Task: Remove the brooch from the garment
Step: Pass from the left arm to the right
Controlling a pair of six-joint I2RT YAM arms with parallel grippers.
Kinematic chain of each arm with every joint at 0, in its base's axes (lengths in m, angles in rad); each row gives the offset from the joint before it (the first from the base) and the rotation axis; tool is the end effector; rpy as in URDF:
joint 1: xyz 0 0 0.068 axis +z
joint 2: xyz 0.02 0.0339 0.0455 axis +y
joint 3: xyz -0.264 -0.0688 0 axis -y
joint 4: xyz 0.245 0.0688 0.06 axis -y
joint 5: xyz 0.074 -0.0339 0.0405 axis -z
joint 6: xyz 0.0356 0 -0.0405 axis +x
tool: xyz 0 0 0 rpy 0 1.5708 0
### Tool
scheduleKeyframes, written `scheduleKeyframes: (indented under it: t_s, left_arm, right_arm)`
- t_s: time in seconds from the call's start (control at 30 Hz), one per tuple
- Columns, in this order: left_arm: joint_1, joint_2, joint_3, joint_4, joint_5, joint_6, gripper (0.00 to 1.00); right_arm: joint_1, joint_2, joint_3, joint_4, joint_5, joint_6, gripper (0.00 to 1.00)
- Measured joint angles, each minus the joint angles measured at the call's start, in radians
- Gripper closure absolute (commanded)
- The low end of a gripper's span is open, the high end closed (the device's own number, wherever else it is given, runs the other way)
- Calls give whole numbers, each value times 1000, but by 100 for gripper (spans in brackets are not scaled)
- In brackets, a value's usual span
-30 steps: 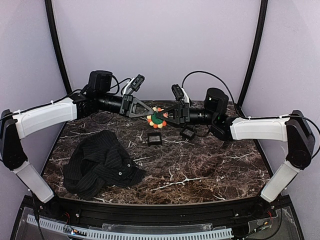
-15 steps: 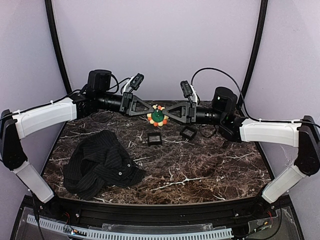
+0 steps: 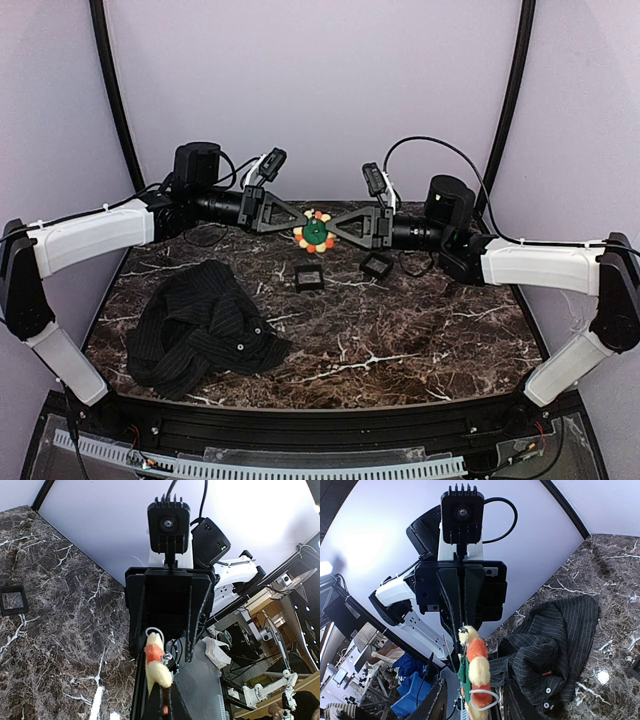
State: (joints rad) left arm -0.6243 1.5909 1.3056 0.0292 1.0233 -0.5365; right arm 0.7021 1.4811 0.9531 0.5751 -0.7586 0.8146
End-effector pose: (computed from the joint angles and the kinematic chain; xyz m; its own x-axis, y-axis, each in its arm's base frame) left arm 0.2798 -0.2391 0.3426 -0.6747 0.1582 -0.7209 0.7325 0.0237 -0.6804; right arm 0.2422 0.2369 0.3095 -0.6980 0.1011 -0.7090 -0.7078 0.0536 0.7044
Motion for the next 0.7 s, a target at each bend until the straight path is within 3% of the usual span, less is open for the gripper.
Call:
scheduleKeyframes:
  t_s: [0.27, 0.37, 0.53, 0.7]
  left_arm:
    - [0, 0, -14, 64, 32, -34, 97]
    - [3, 0, -19, 76, 36, -44, 88]
    - [5, 0, -19, 94, 40, -52, 64]
    - [5, 0, -19, 99, 33, -55, 58]
  right_arm:
    - [0, 1, 1, 5, 0, 7, 100]
    - [0, 1, 1, 12, 0, 7, 100]
    - [0, 1, 0, 14, 0, 9, 100]
    - [0, 1, -3, 19, -3, 9, 100]
